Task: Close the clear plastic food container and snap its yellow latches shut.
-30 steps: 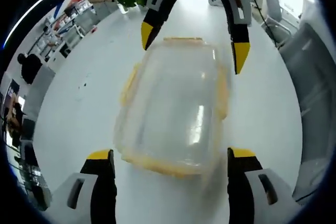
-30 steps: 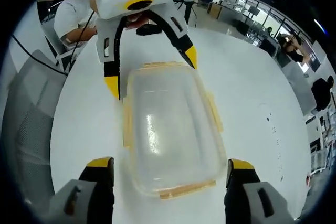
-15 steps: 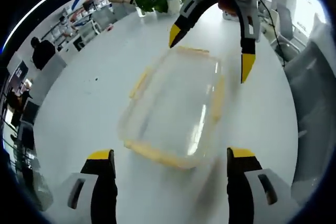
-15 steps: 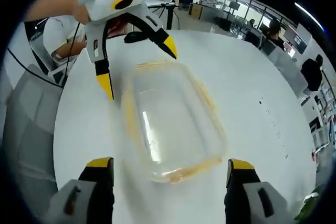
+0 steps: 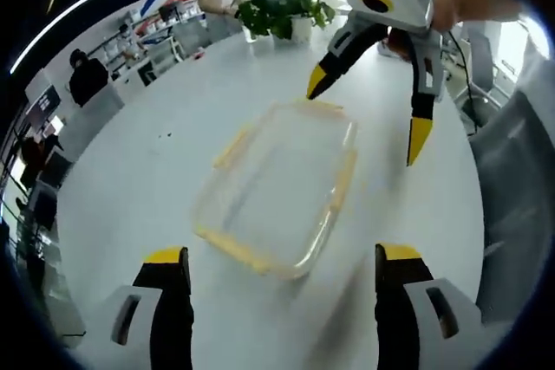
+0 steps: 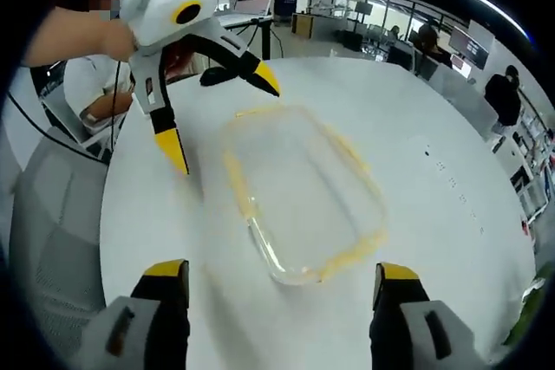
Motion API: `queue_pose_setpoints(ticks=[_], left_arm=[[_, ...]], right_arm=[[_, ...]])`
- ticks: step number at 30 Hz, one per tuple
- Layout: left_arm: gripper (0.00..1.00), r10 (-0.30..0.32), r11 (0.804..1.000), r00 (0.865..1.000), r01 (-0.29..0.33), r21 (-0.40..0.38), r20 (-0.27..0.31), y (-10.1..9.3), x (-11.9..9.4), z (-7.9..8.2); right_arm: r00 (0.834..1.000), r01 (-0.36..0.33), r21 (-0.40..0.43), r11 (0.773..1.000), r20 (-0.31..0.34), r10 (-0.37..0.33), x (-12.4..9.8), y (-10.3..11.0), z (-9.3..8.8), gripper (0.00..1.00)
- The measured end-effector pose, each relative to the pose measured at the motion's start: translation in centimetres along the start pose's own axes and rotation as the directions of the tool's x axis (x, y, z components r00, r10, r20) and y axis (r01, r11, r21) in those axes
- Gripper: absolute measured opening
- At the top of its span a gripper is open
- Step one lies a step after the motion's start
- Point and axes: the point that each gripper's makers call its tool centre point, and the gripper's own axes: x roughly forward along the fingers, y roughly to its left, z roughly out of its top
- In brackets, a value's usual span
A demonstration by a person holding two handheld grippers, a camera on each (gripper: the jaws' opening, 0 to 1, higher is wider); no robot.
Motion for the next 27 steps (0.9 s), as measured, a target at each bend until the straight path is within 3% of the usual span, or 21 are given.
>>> queue_pose_setpoints(ticks=[12, 27], left_arm=[[0.86, 0.022, 0.998, 0.998, -0.019, -0.056, 0.051, -1.4, -1.1, 0.1], [0.86, 0.1, 0.99, 0.987, -0.086, -0.114, 0.127, -3.1, -3.2, -0.7]], right_arm=[[0.997, 0.014, 0.094, 0.995, 0.068, -0.021, -1.4, 1.4, -0.3, 0.85], [0.988, 0.075, 0.137, 0.988, 0.124, -0.092, -3.7, 2.6, -2.6, 0.85]])
